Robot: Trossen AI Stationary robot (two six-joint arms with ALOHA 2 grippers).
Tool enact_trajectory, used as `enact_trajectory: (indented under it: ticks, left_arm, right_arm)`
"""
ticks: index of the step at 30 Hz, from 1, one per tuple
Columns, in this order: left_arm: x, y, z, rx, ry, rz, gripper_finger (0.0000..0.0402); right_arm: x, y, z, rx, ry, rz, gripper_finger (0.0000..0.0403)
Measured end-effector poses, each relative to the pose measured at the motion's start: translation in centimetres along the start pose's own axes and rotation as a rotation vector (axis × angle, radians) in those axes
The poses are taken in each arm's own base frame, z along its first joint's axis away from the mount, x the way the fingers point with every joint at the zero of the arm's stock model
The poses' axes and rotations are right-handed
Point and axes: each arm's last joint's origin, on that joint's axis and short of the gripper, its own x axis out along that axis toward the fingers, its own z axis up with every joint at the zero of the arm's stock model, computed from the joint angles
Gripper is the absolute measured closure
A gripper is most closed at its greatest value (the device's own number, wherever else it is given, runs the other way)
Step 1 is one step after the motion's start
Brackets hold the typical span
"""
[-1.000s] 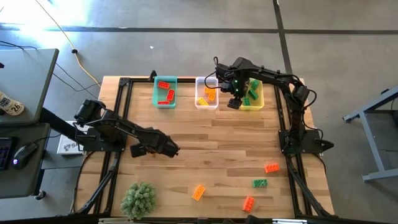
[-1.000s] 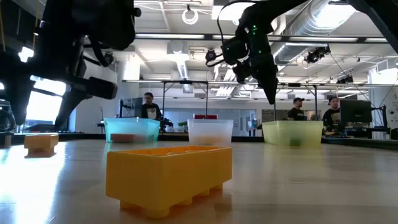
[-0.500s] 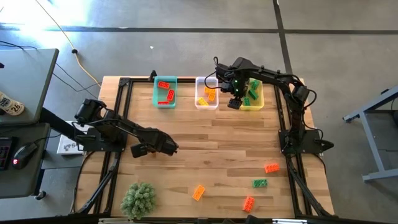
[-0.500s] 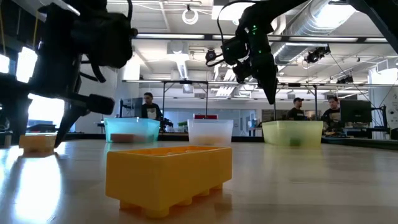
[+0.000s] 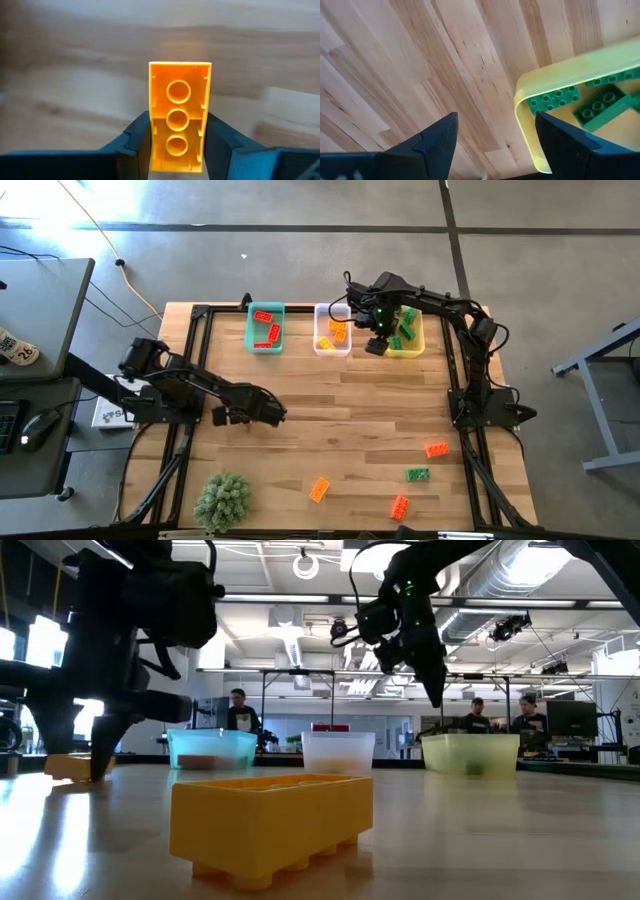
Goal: Sort & place blocks by color
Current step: Put the yellow game piece into the white bin
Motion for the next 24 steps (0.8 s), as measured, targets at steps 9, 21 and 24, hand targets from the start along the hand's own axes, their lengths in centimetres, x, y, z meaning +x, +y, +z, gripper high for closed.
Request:
enact_trajectory:
  ticks: [9, 21, 24]
  left_arm:
    - [-3.4, -3.2, 0.6, 0.371, -0.115, -0.197, 0.0294]
    - [-6.5, -8.3, 9.1, 0.699, -0.278, -0.413, 0.0294]
    - [-6.9, -9.3, 11.3, 0.732, -0.304, -0.529, 0.0294]
  right_arm:
    - [0.0, 0.1, 0.1, 0.157, -0.01, 0.024, 0.0149]
    - [0.0, 0.6, 0.3, 0.336, -0.021, 0.027, 0.0149]
    - [0.0, 1.6, 0.3, 0.343, -0.021, 0.028, 0.0149]
